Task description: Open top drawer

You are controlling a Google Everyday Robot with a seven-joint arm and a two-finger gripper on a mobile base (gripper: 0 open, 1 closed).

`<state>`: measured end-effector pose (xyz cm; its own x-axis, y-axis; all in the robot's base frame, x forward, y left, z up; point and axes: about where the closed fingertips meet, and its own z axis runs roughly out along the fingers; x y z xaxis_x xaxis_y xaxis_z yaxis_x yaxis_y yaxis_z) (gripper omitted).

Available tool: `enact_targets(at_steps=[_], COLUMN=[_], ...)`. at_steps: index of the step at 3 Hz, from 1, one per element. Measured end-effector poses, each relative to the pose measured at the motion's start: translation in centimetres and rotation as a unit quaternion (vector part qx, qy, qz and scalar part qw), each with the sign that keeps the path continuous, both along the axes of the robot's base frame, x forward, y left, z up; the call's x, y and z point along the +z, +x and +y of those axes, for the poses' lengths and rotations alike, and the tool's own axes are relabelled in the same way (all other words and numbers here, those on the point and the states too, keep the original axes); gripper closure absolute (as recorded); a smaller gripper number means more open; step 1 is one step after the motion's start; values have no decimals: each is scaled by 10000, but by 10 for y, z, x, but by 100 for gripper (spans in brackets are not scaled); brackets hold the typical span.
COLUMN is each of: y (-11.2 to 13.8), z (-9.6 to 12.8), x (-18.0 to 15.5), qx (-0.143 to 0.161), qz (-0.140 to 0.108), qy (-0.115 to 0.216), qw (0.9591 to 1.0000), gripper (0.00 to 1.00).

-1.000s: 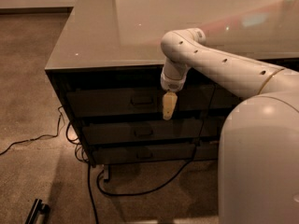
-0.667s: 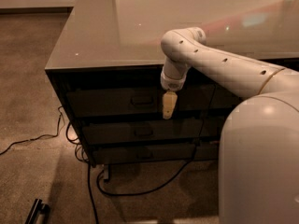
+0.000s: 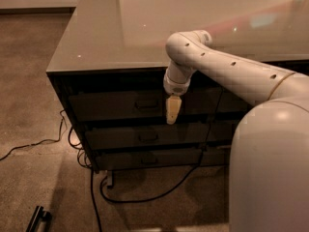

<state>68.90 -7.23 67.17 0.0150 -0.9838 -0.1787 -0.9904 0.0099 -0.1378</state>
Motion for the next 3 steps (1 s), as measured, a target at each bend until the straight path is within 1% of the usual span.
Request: enact_targets(at_steps=[1, 2, 3], y=[0, -1, -5], z=[3, 1, -10], x=[-7, -20, -37], qx=[134, 167, 98], qz=[23, 149, 352], qy=[58, 100, 50], qw=[9999, 9997, 9993], gripper=[0, 0, 19])
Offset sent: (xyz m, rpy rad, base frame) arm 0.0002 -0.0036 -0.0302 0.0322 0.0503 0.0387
